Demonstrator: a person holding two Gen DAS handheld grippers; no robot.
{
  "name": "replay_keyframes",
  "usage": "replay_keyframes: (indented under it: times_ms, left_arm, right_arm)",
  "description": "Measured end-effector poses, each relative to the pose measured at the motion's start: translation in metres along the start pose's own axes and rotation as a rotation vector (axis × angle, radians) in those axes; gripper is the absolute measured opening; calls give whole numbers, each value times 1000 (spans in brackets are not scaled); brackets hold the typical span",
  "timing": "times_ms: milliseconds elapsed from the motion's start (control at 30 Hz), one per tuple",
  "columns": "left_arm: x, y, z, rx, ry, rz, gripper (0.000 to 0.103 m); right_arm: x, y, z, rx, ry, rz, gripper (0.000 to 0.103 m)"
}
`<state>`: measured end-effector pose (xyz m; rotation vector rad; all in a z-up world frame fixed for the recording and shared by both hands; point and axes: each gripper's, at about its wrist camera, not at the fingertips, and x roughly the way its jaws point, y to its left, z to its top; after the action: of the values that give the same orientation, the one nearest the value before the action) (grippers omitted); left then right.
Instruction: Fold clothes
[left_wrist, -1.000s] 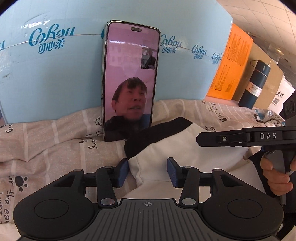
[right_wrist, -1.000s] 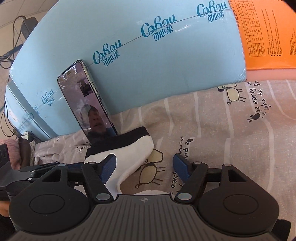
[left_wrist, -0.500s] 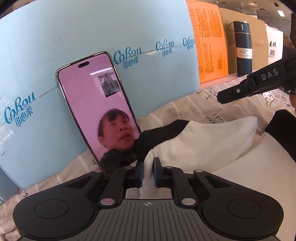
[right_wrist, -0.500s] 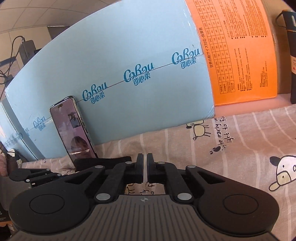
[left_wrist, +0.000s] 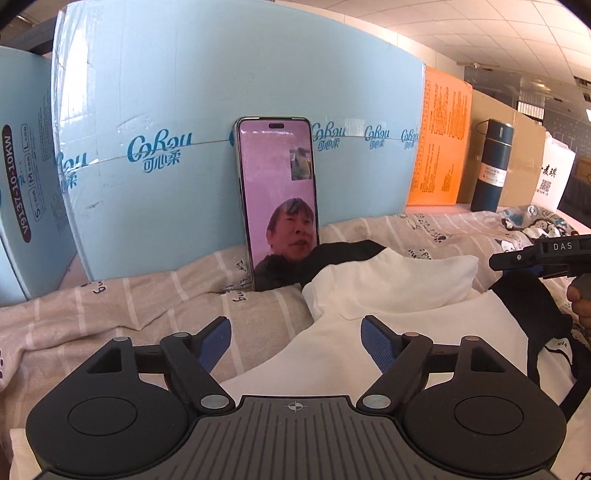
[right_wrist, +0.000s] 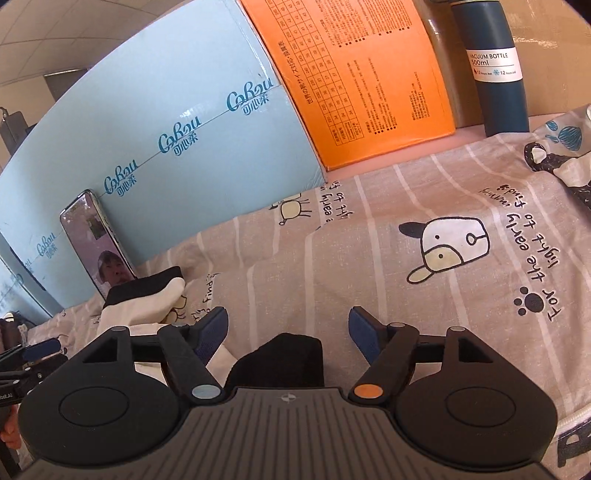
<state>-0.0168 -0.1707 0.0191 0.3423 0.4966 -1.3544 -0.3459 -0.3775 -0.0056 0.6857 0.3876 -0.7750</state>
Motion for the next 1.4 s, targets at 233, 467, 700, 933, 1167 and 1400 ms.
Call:
replay_keyframes:
  times_ms: [233, 467, 700, 933, 1167, 1400]
  left_arm:
    - [-1, 3, -2, -21, -5, 12, 80]
    - [-1, 5, -1, -31, -8, 13, 80]
    - [-1, 8, -1, -45, -12, 13, 80]
    - [-4, 10, 2, -59, -21, 24, 80]
    - [-61, 0, 16, -35, -120, 99, 80]
    - [-164, -15, -11, -66, -197, 189, 86]
  right_arm:
    - [2, -2, -2, 9, 2, 23, 76]
    - [1, -2, -3, 7, 1, 32, 77]
    - [1, -1, -4, 3, 11, 41, 79]
    - [4, 3, -6, -27, 18, 43, 83]
    - [-27, 9, -6, -22, -3, 40, 83]
    - [-101, 15, -25, 13, -61, 20, 83]
